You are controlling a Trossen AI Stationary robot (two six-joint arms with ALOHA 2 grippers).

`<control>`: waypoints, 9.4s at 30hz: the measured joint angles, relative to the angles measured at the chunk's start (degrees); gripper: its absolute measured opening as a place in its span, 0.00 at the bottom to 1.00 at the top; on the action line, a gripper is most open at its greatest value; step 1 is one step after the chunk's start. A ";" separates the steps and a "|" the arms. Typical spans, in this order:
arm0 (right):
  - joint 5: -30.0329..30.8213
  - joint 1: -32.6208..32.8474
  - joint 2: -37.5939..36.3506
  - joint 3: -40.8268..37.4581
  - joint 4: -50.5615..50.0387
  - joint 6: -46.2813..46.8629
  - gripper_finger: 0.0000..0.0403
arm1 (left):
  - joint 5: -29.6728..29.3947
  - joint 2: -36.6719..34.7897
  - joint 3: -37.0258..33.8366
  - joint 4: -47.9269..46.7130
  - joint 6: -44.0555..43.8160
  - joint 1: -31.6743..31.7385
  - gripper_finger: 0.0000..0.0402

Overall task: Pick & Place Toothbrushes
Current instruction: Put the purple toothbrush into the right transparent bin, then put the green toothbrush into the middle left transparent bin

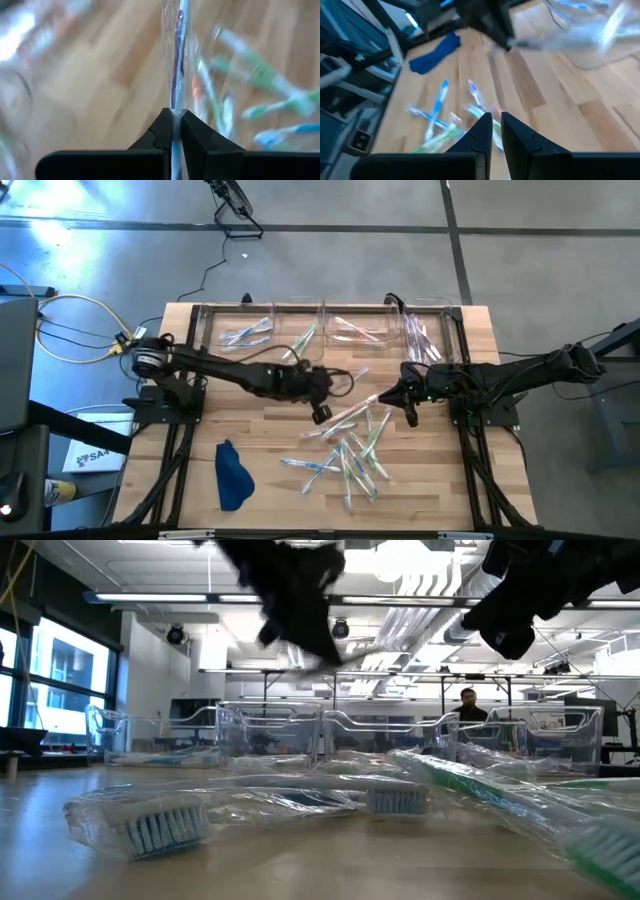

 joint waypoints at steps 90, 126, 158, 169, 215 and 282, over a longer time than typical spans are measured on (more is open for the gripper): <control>7.77 0.00 3.54 5.05 44.70 -16.32 0.02 | 2.24 -2.27 23.29 -2.99 27.79 0.99 0.18; 35.27 0.01 -7.77 5.09 20.31 -11.98 0.02 | -0.08 -11.05 28.56 -5.23 45.85 0.95 0.52; 36.19 -28.39 -7.45 8.96 -12.17 5.55 0.02 | -3.30 -12.65 28.45 -13.77 43.04 0.95 0.52; 30.91 -36.53 -1.47 29.70 -43.72 3.29 0.02 | -3.29 -12.65 28.45 -13.89 42.72 0.95 0.52; 10.50 -53.42 25.99 31.26 -51.05 1.28 0.18 | -3.24 -12.61 28.45 -16.96 40.30 0.95 0.52; -39.12 -19.36 11.68 29.70 -34.84 -17.16 0.07 | -1.69 -12.59 28.43 -23.66 38.37 -5.46 0.52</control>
